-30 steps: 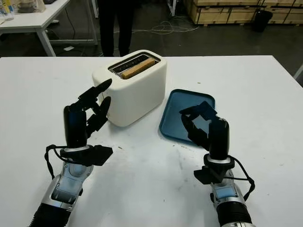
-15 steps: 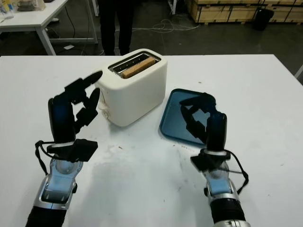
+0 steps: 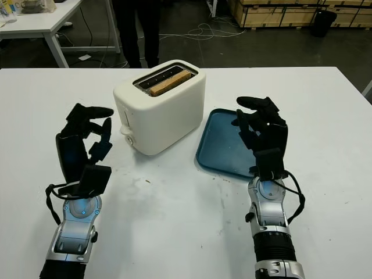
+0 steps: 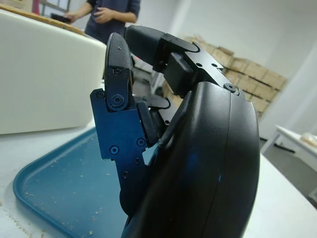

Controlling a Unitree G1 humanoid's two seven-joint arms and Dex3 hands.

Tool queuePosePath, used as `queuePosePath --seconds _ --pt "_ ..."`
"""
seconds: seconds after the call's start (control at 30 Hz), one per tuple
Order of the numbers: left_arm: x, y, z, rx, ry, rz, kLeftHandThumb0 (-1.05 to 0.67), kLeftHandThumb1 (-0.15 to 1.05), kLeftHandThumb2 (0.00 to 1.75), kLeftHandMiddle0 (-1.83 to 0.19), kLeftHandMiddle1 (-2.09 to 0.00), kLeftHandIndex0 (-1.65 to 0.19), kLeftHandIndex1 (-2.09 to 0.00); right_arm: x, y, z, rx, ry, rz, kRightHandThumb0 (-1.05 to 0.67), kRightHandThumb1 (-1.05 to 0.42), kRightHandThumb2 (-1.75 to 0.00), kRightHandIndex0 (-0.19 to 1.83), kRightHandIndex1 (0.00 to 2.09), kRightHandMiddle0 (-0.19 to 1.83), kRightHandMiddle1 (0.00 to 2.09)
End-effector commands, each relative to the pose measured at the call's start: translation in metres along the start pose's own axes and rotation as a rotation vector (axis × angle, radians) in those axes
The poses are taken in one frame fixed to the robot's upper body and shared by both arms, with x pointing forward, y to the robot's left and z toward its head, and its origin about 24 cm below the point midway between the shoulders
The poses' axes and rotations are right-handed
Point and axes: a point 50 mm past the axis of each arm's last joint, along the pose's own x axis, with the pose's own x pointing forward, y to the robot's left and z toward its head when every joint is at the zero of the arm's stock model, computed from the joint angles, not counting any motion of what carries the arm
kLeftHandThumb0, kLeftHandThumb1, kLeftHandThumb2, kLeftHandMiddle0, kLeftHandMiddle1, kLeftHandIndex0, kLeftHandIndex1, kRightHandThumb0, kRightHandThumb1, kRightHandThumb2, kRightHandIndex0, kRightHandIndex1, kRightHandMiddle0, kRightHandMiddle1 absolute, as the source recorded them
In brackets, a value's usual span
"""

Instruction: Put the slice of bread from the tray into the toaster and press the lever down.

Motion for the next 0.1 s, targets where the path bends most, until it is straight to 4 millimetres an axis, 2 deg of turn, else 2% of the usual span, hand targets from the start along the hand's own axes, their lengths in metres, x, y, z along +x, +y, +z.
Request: queuePosePath --seconds 0.0,0.07 --pt "-0.0019 -0.0028 -0.0011 0.004 0.001 0.000 -0.43 0.92 0.46 -0.63 -1.75 -0.46 -1.63 0.0021 0.0011 0.0032 0.020 -0.021 0.001 -0.47 -0.92 -0.27 0.69 1.22 0.72 0.61" --pt "-0.0018 -0.0044 -0.0008 -0.003 -0.006 -0.006 -0.43 0.92 0.45 -0.66 -1.75 -0.47 -1.65 0.0014 0.0005 0.0021 0.019 -0.020 0.003 -0.48 -0.92 -0.26 0.69 1.22 0.75 0.57"
